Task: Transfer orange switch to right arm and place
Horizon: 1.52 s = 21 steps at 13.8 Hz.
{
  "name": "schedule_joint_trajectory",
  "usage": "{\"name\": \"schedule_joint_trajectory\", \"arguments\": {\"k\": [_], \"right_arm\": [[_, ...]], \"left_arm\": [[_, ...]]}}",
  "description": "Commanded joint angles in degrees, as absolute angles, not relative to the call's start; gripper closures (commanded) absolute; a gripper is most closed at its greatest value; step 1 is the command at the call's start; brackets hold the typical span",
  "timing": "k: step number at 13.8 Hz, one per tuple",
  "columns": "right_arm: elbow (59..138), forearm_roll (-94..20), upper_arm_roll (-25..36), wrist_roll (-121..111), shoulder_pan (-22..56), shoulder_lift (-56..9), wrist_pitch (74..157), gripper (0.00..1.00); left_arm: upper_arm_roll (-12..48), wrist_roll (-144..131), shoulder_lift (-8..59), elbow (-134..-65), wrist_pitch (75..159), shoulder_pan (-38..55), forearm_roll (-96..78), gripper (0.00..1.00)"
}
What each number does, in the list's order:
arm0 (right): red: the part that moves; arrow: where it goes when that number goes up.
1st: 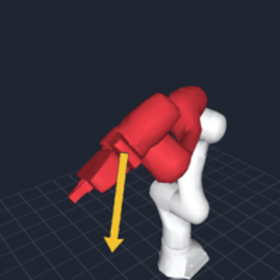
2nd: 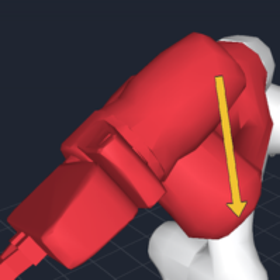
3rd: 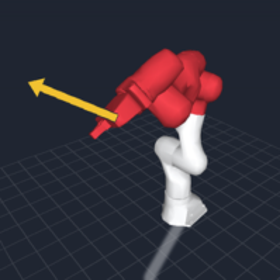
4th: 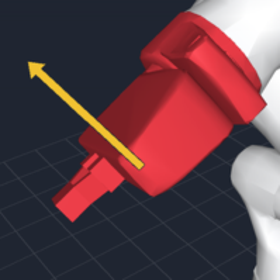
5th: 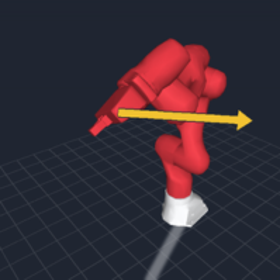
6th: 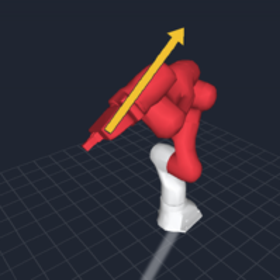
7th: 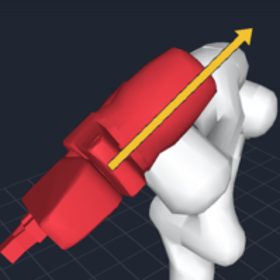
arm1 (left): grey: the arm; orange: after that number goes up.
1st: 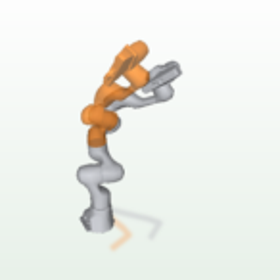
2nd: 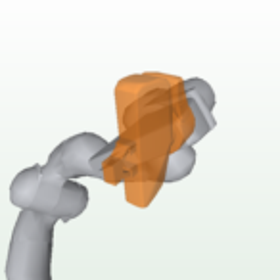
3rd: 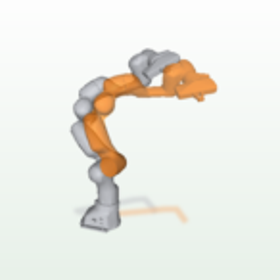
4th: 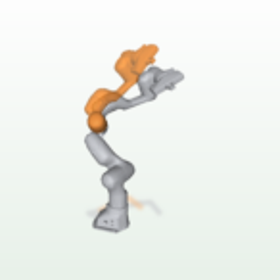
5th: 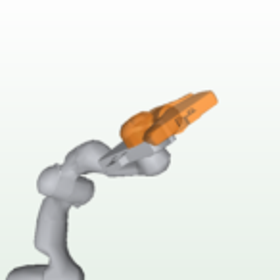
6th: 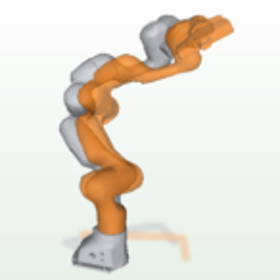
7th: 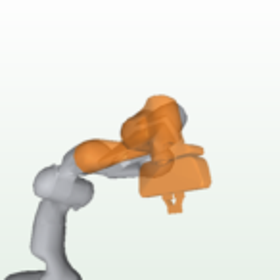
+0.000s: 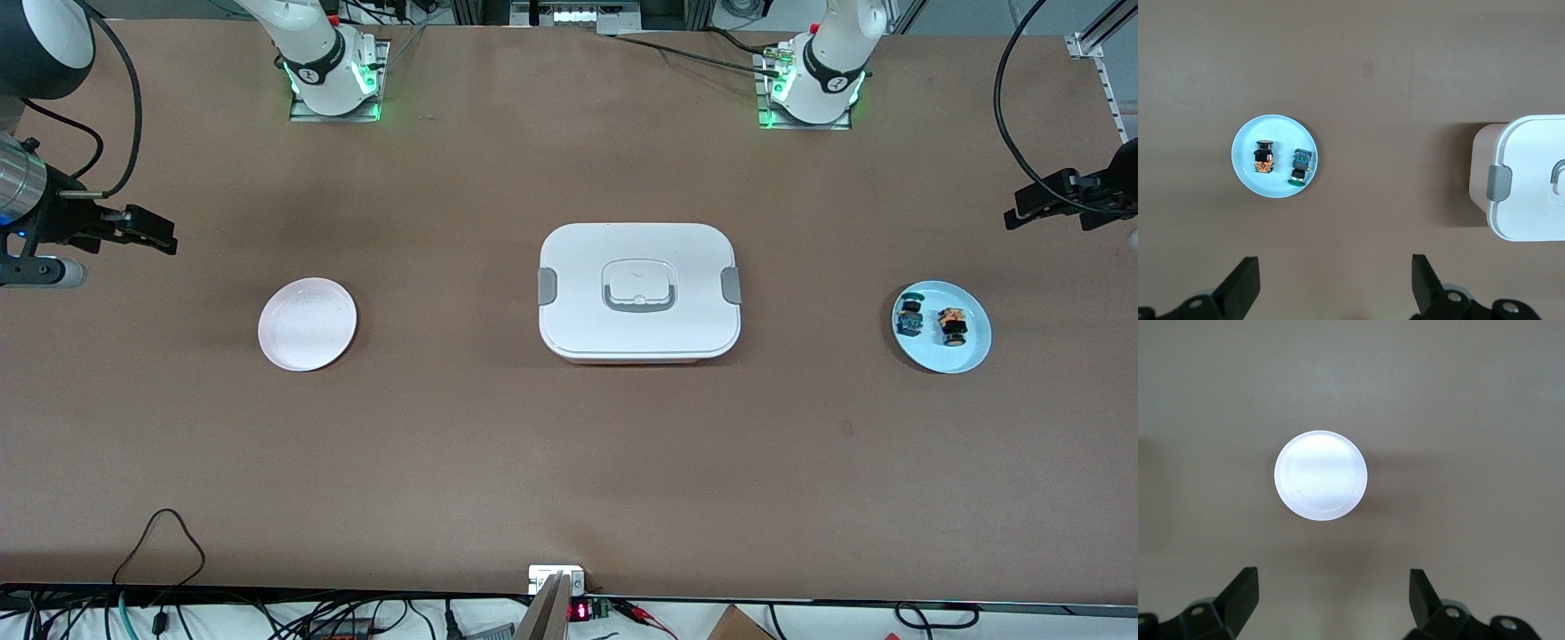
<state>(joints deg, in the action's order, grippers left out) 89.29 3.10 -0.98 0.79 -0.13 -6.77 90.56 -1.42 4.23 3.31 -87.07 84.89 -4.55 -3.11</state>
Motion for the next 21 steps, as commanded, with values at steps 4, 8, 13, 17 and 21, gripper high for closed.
{"name": "schedule_joint_trajectory", "arguments": {"k": [4, 8, 13, 17, 21], "right_arm": [[89.1, 2.6, -1.2, -0.3, -0.6, -6.0, 89.9, 0.0], [89.1, 2.6, -1.2, -0.3, -0.7, -6.0, 89.8, 0.0], [89.1, 2.6, -1.3, -0.3, -0.5, -6.0, 89.8, 0.0], [89.1, 3.0, -1.1, -0.4, -1.0, -6.1, 89.8, 0.0], [89.1, 3.0, -1.0, -0.3, -1.0, -6.1, 90.0, 0.0]], "left_arm": [[-1.6, 4.2, 3.3, -85.6, 83.7, -4.6, -3.0, 0.0], [-1.2, 4.5, 3.5, -84.5, 83.4, -4.7, -2.8, 0.0], [-1.3, 4.8, 3.6, -87.2, 81.3, -4.7, -2.7, 0.0], [-1.2, 19.8, 3.5, -91.7, 82.2, -4.7, 1.9, 0.0], [-1.1, 37.5, 4.0, -94.8, 83.0, -4.8, 4.3, 0.0]]}}
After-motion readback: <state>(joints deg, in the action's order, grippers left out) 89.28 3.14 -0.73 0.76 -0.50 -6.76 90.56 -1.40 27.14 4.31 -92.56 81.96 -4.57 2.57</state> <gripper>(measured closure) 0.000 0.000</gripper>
